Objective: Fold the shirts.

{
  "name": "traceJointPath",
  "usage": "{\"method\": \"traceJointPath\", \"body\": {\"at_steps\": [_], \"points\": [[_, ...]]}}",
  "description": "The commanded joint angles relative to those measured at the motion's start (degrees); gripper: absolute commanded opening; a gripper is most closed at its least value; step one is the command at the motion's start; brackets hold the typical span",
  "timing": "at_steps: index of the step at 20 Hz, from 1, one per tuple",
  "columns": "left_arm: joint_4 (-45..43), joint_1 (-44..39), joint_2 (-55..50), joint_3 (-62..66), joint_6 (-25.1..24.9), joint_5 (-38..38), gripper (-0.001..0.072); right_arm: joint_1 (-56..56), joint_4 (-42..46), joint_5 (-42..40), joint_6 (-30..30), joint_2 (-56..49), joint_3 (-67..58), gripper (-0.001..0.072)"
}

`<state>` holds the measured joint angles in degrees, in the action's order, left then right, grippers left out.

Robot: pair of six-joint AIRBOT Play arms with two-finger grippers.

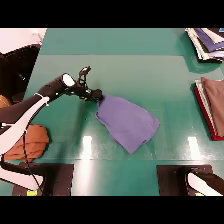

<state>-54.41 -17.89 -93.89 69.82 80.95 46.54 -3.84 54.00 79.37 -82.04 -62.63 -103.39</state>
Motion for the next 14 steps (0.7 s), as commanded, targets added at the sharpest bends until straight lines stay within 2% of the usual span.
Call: {"method": "traceJointPath", "body": {"at_steps": [1, 3, 4, 6, 10, 11, 12, 13, 14], "points": [[0.8, 0.5, -0.8, 0.7, 0.2, -0.6, 0.0018, 0.2, 0.2, 1.6, 0.0, -0.3, 0.0, 0.0016], [0.7, 2.4, -0.3, 3.2, 0.1, 3.4, 0.0024, 0.3, 3.8, 4.4, -0.5, -0.4, 0.0, 0.0015], [0.5, 3.7, 0.8, 4.4, 0.0, 4.7, 0.0025, 0.3, 7.1, 5.8, -2.7, -0.2, 0.8, 0.0016], [-1.0, 6.5, 5.2, 6.1, -0.6, 5.0, 0.0024, 0.4, 12.3, 7.2, -3.7, 1.4, 6.6, 0.0016], [-7.6, 8.5, 13.3, 6.6, -3.0, 5.1, 0.0025, 0.5, 13.3, 3.5, -5.8, 6.0, 29.8, 0.0017], [-9.3, 8.5, 14.3, 6.6, -3.0, 5.6, 0.0026, 0.5, 12.2, 1.1, -6.3, 6.7, 36.3, 0.0055], [-9.7, 8.5, 15.0, 6.6, -3.0, 6.4, 0.0025, 0.5, 10.4, -1.7, -6.3, 6.8, 43.3, 0.031], [-9.7, 8.5, 15.0, 6.6, -3.0, 7.3, 0.0026, 0.5, 8.7, -4.4, -6.2, 6.3, 49.3, 0.0535], [-9.7, 8.5, 14.9, 6.6, -3.0, 8.4, 0.0026, 0.1, 6.0, -7.4, -5.6, 4.7, 54.8, 0.0551]]}}
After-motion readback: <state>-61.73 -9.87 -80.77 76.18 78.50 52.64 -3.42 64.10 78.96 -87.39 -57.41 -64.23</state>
